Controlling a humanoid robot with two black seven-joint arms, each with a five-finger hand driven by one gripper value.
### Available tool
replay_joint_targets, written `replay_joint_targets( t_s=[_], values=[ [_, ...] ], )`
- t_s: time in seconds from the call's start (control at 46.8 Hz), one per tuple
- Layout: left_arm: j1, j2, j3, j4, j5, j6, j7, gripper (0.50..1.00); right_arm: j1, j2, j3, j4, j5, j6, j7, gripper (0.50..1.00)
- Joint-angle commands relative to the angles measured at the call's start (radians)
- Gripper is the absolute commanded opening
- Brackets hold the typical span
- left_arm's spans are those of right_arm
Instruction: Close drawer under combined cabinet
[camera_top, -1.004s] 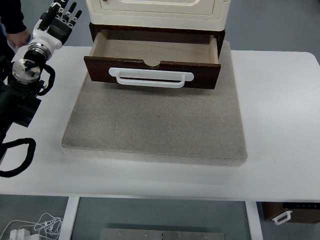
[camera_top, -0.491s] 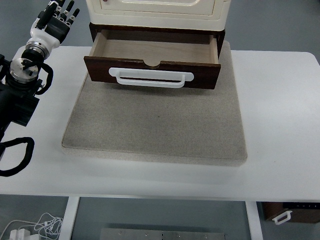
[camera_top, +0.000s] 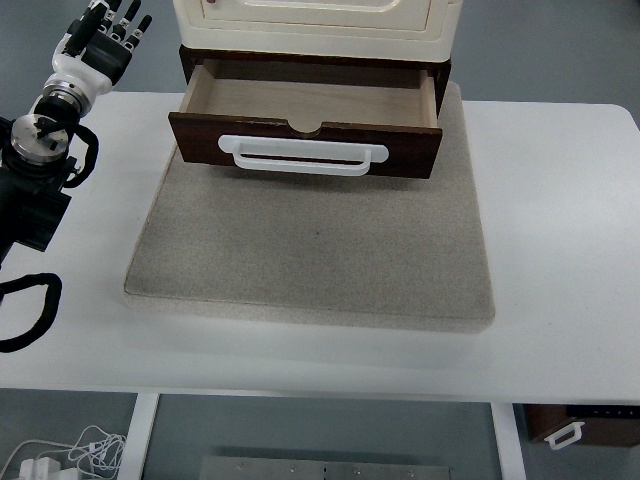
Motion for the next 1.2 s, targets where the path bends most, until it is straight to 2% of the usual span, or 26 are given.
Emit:
replay_joint_targets(
  t_s=[0.0, 0.15, 0.449, 0.833, 1.175],
  values=[
    [-0.023, 0.024, 0.000, -0.003, 0.000, 0.000, 0.000, 0.996, 0.000, 0.000, 0.000, 0.000, 0.000, 0.000, 0.000, 0.952],
    [-0.041, 0.065, 0.000, -0.050, 0.000, 0.005, 0.001, 0.996, 0.000, 0.000, 0.000, 0.001, 0.000, 0.000, 0.000, 0.952],
    [-0.103, 0.239, 0.044, -0.222, 0.001, 0.008, 0.004, 0.996, 0.000, 0.000, 0.000, 0.000, 0.000, 0.000, 0.000, 0.952],
    [-0.116, 0.403, 0.126, -0.538, 0.035, 0.014, 0.004, 0.996, 0.000, 0.000, 0.000, 0.000, 0.000, 0.000, 0.000, 0.952],
    [-0.098, 0.472, 0.146, -0.790, 0.096, 0.015, 0.006, 0.996, 0.000, 0.000, 0.000, 0.000, 0.000, 0.000, 0.000, 0.952]
  ],
)
